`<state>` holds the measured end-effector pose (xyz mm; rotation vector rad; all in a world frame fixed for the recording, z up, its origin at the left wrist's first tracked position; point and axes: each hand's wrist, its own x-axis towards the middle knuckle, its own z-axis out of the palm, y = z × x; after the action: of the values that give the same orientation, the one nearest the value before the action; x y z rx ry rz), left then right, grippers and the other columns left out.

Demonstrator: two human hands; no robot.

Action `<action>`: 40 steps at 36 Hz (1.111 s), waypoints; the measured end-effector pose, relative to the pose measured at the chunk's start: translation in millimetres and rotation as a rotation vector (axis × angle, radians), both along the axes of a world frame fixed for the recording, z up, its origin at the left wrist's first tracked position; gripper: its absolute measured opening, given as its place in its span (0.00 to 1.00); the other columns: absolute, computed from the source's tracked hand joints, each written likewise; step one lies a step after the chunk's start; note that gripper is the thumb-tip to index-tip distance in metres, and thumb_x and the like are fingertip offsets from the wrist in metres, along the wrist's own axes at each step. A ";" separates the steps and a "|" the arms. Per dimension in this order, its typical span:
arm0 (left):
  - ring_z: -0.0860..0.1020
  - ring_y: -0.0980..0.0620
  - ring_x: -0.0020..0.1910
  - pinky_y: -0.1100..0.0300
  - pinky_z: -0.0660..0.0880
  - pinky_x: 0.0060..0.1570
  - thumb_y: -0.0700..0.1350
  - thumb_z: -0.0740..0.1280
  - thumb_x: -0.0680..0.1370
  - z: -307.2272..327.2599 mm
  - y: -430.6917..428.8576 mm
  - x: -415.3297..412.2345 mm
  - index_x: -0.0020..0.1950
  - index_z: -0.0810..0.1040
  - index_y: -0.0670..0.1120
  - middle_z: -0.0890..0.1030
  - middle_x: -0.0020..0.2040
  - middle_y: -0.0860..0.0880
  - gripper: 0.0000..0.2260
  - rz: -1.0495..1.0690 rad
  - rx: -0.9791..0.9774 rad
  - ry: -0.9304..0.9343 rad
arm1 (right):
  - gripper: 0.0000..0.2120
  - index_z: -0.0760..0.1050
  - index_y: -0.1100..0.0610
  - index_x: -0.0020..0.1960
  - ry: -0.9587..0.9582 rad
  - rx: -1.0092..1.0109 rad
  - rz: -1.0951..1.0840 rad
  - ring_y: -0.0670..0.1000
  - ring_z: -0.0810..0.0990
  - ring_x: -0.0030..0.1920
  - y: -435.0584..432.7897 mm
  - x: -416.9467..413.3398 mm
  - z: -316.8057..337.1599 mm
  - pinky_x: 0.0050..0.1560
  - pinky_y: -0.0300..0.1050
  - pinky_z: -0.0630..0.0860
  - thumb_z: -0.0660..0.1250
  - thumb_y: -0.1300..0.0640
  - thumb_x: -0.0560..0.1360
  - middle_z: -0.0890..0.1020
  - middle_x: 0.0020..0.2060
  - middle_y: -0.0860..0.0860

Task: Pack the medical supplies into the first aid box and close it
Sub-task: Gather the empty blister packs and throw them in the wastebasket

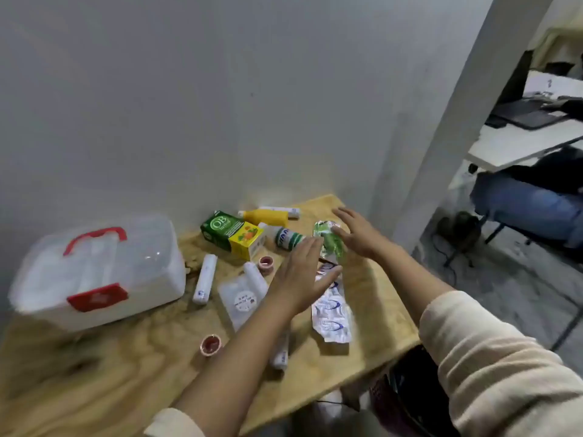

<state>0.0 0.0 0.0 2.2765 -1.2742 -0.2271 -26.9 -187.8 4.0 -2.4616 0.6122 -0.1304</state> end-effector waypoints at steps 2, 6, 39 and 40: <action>0.63 0.47 0.76 0.57 0.59 0.71 0.57 0.62 0.80 -9.8 -0.8 -4.4 0.77 0.63 0.42 0.66 0.76 0.44 0.30 -0.031 0.012 -0.013 | 0.25 0.59 0.56 0.74 0.055 -0.027 0.045 0.53 0.56 0.75 2.0 -3.3 -14.4 0.73 0.43 0.50 0.59 0.53 0.79 0.58 0.75 0.56; 0.72 0.43 0.65 0.55 0.67 0.56 0.56 0.64 0.79 -28.1 1.4 -10.0 0.64 0.73 0.41 0.75 0.63 0.43 0.22 -0.065 0.131 -0.011 | 0.23 0.60 0.55 0.73 0.110 -0.035 0.114 0.52 0.54 0.76 8.7 -12.8 -38.8 0.73 0.42 0.48 0.57 0.52 0.80 0.57 0.76 0.53; 0.67 0.45 0.70 0.63 0.64 0.63 0.45 0.76 0.72 -35.9 -11.1 -11.3 0.74 0.68 0.45 0.65 0.70 0.43 0.32 0.089 0.034 0.297 | 0.31 0.65 0.56 0.70 -0.168 0.135 -0.289 0.56 0.70 0.67 6.1 -100.7 -48.9 0.65 0.50 0.67 0.70 0.50 0.71 0.71 0.68 0.54; 0.69 0.46 0.69 0.66 0.64 0.60 0.43 0.77 0.71 -36.0 -11.5 -11.7 0.73 0.68 0.45 0.65 0.70 0.43 0.33 0.083 0.017 0.315 | 0.31 0.65 0.57 0.70 -0.182 0.140 -0.290 0.55 0.70 0.67 6.8 -101.4 -48.9 0.65 0.50 0.67 0.71 0.51 0.71 0.71 0.68 0.54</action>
<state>-11.7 -11.5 -36.0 2.1944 -1.0167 -0.5446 -128.3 -180.9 -45.0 -2.1858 0.8632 -0.4070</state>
